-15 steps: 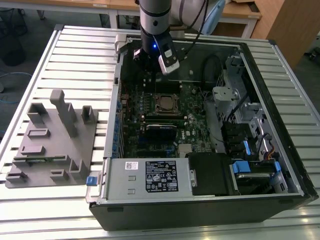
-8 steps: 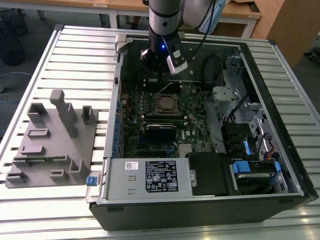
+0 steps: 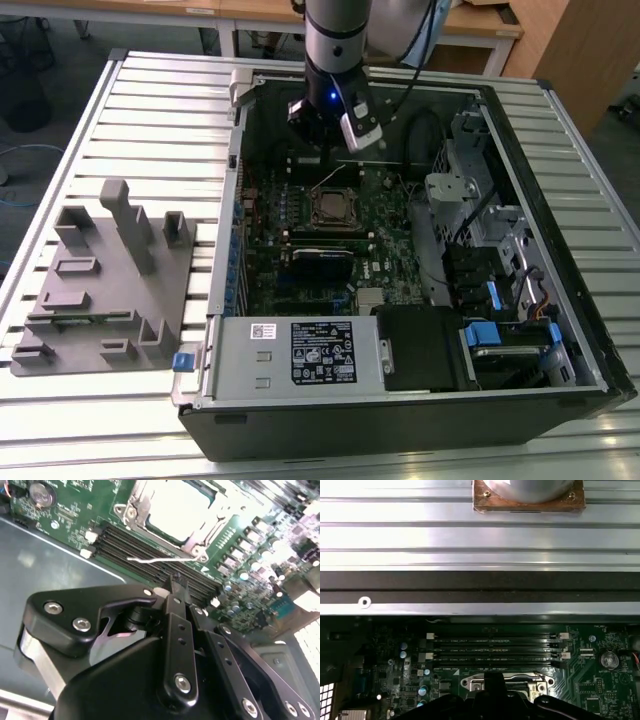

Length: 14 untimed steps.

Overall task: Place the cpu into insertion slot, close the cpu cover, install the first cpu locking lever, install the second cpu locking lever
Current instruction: 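Install the first cpu locking lever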

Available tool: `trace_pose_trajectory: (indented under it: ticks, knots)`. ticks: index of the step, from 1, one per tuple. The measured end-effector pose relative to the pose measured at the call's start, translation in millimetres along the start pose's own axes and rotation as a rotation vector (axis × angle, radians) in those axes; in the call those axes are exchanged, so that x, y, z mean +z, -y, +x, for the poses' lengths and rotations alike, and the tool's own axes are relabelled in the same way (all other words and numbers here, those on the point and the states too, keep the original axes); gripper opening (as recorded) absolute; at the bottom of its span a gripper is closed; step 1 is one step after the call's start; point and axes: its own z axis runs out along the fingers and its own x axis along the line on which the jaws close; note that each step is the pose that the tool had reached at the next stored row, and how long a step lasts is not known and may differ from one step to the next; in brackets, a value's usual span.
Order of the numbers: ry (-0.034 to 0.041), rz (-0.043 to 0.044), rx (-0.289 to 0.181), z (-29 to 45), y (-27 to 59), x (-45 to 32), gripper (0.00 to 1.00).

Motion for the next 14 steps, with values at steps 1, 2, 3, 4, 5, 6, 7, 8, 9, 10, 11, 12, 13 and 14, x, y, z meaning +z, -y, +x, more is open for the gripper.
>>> trace_pose_trajectory:
  ticks: [1, 2, 3, 4, 5, 6, 7, 8, 9, 10, 11, 12, 13, 14]
  knots:
    - [-0.0001, 0.0002, 0.000, -1.1, 0.2, 1.2, 0.10]
    - [-0.0002, 0.0002, 0.000, -2.0, 0.5, 2.6, 0.10]
    - [-0.0001, 0.0002, 0.000, -2.7, 0.8, 4.1, 0.10]
    - [-0.0002, 0.0002, 0.000, -3.3, 1.1, 5.5, 0.10]
    - [-0.0001, 0.0002, 0.000, -4.0, 1.4, 7.0, 0.10]
    - [-0.0001, 0.0002, 0.000, -4.7, 1.7, 8.4, 0.10]
    - [-0.0001, 0.0001, 0.000, -5.5, 2.0, 9.8, 0.10]
    - [-0.0001, 0.0001, 0.000, -6.4, 2.3, 11.3, 0.10]
    - [-0.0001, 0.0001, 0.000, -7.1, 2.6, 12.8, 0.10]
    - [-0.0001, 0.0001, 0.000, -7.6, 3.0, 14.5, 0.10]
    - [-0.0001, 0.0002, 0.000, -7.8, 3.3, 16.2, 0.10]
    - [-0.0001, 0.0002, 0.000, -8.0, 3.7, 18.0, 0.10]
    - [-0.0001, 0.0002, 0.000, -8.2, 4.1, 19.7, 0.10]
    - [0.0000, 0.0001, 0.000, -8.2, 4.1, 20.7, 0.10]
